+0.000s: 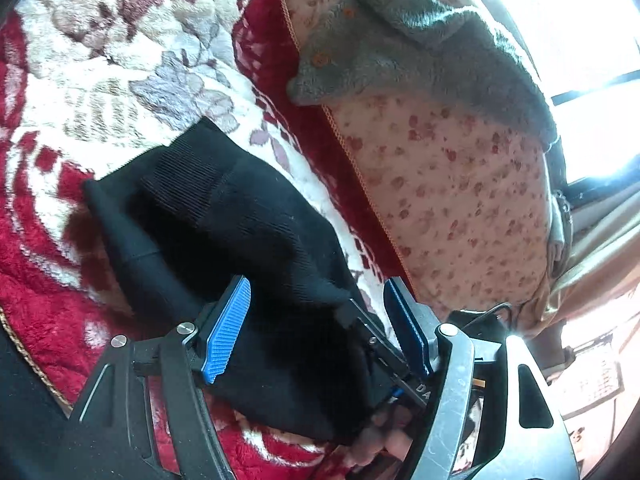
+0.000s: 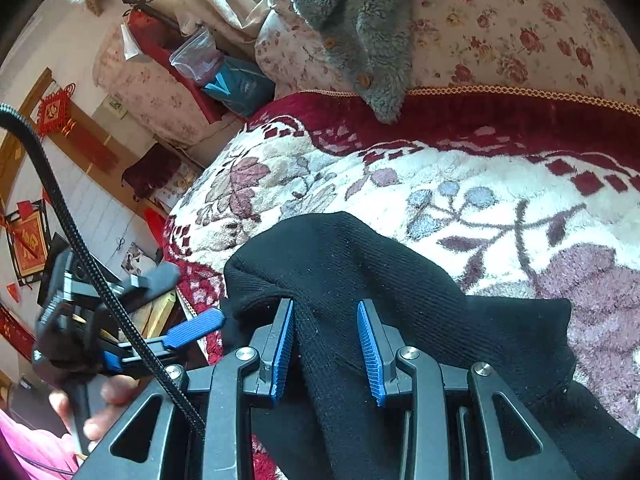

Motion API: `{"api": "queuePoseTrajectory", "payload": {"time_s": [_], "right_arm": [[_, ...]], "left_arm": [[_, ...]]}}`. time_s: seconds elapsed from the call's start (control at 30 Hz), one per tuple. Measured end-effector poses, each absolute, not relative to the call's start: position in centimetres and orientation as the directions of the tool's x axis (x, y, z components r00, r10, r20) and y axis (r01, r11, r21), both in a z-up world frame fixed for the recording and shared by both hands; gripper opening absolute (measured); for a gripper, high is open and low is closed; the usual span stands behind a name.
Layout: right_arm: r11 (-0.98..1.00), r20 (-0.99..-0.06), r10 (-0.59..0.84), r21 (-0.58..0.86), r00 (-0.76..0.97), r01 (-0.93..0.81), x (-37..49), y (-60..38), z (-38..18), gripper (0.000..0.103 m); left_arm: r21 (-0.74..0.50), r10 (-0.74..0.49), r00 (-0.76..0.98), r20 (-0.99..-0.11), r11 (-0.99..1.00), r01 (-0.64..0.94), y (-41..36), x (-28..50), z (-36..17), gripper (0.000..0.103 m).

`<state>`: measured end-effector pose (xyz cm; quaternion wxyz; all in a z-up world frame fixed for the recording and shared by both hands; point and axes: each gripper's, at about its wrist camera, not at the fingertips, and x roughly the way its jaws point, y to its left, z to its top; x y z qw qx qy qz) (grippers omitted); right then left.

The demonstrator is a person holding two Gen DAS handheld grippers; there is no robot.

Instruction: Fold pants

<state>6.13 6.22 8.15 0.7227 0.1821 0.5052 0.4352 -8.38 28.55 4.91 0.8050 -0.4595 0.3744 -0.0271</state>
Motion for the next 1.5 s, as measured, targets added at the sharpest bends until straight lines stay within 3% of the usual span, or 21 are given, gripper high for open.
{"api": "queuePoseTrajectory", "payload": {"time_s": [0.2,0.57,0.6,0.63,0.73,0.83,1.1,1.2,1.27,1.3,1.37,1.5], "right_arm": [[0.552,-0.568,0.816,0.707,0.111,-0.442,6.1,6.0,8.2,0.031],[0.548,-0.579,0.809,0.683,0.099,-0.482,4.9,6.2,8.4,0.031],[0.550,-0.590,0.801,0.664,0.096,-0.506,4.5,6.5,8.5,0.031],[0.553,-0.609,0.788,0.635,0.091,-0.540,4.0,7.0,8.6,0.031],[0.560,-0.661,0.745,0.548,0.089,-0.622,2.9,8.4,8.5,0.024],[0.538,-0.655,0.753,0.560,0.060,-0.630,2.4,9.0,8.6,0.012],[0.470,-0.635,0.773,0.577,-0.005,-0.668,-1.0,10.3,10.0,0.010],[0.503,-0.675,0.737,0.559,-0.010,-0.659,-1.5,11.1,8.3,0.012],[0.515,-0.672,0.741,0.588,-0.021,-0.624,-1.5,11.1,8.0,0.021],[0.505,-0.653,0.757,0.611,-0.029,-0.609,-1.5,10.7,8.3,0.033],[0.503,-0.641,0.767,0.630,-0.031,-0.592,-1.5,10.1,8.8,0.049],[0.536,-0.639,0.769,0.643,0.004,-0.547,-1.4,7.5,9.4,0.049]], "left_arm": [[-0.771,-0.402,0.697,-0.594,0.533,-0.349,28.3,-7.6,2.5,0.069],[-0.761,-0.250,0.767,-0.591,0.487,-0.428,32.4,-6.6,2.4,0.068],[-0.753,-0.244,0.764,-0.598,0.496,-0.432,32.7,-6.6,2.3,0.062],[-0.725,-0.239,0.743,-0.625,0.531,-0.439,32.6,-6.3,2.3,0.043],[-0.673,-0.230,0.710,-0.665,0.596,-0.438,32.3,-6.0,2.3,0.024],[-0.661,-0.234,0.711,-0.664,0.629,-0.410,32.5,-6.7,3.3,0.017],[-0.562,-0.194,0.670,-0.717,0.729,-0.391,32.9,-8.7,3.5,0.016],[-0.518,-0.150,0.626,-0.766,0.720,-0.461,32.9,-8.7,1.7,0.023],[-0.500,-0.123,0.635,-0.763,0.735,-0.458,32.8,-9.2,2.1,0.029],[-0.466,-0.080,0.633,-0.770,0.748,-0.472,32.7,-9.4,2.6,0.037],[-0.392,0.014,0.633,-0.774,0.774,-0.496,32.2,-10.1,3.7,0.041],[-0.322,0.078,0.643,-0.762,0.816,-0.481,31.0,-11.1,5.1,0.041]]}}
